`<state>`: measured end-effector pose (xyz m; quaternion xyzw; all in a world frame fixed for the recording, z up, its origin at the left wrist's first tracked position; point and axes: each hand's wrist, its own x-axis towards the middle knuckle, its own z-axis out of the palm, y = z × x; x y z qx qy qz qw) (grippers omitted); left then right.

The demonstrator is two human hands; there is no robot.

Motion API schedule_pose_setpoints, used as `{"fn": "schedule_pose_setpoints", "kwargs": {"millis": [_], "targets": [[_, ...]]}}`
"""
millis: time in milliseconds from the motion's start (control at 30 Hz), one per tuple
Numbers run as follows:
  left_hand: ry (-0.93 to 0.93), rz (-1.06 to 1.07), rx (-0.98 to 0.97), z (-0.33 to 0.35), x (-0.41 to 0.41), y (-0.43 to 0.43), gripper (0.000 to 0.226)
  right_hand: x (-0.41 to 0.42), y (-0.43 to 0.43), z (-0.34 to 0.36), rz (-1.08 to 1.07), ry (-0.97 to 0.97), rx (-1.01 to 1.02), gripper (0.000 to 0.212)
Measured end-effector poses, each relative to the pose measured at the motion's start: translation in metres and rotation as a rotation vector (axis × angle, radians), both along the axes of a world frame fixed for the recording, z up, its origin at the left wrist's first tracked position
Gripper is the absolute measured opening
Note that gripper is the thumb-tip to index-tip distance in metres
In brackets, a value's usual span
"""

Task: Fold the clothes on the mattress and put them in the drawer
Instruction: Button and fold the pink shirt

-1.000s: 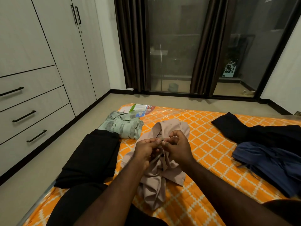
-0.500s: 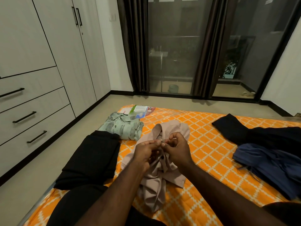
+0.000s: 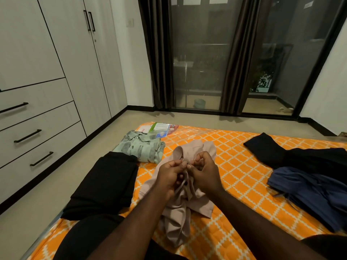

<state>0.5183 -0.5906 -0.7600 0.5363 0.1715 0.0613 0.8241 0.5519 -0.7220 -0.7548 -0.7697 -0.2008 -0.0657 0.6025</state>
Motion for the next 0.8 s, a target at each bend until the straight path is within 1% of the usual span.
{"fn": "schedule_pose_setpoints", "kwargs": {"millis": [67,100,167,200,233,367,467,567,667,700,767,800], "targets": [[-0.014,0.104,0.101,-0.005,0.001,-0.01,0.021,-0.005,0.007,-0.001,-0.135,-0.076,-0.101,0.031],[-0.01,0.158,0.191,-0.009,0.002,-0.015,0.02,-0.007,0.011,-0.002,-0.178,-0.11,-0.138,0.03],[0.033,0.267,0.448,-0.013,0.004,-0.023,0.023,-0.009,0.017,-0.003,-0.211,-0.154,-0.174,0.03],[0.046,0.321,0.545,-0.013,0.004,-0.025,0.022,-0.009,0.019,-0.003,-0.211,-0.166,-0.186,0.031],[0.037,0.362,0.6,-0.012,0.004,-0.027,0.02,-0.008,0.019,-0.002,-0.207,-0.178,-0.199,0.03],[-0.021,0.347,0.615,-0.009,0.006,-0.025,0.012,0.0,0.014,0.001,-0.157,-0.211,-0.252,0.025],[-0.056,0.295,0.646,-0.007,0.008,-0.022,0.007,0.006,0.008,0.004,-0.077,-0.264,-0.314,0.026],[-0.083,0.284,0.706,-0.008,0.008,-0.018,0.008,0.012,0.002,0.006,0.003,-0.284,-0.343,0.029],[-0.027,0.265,0.718,-0.005,0.009,-0.018,0.011,0.02,-0.004,0.005,0.047,-0.214,-0.322,0.026],[0.011,0.261,0.726,-0.005,0.01,-0.019,0.012,0.021,-0.005,0.005,0.066,-0.223,-0.342,0.025],[0.079,0.26,0.752,-0.004,0.01,-0.022,0.013,0.018,-0.005,0.005,0.102,-0.306,-0.408,0.027],[0.096,0.266,0.767,-0.003,0.009,-0.023,0.013,0.014,-0.003,0.007,0.106,-0.379,-0.432,0.029]]}}
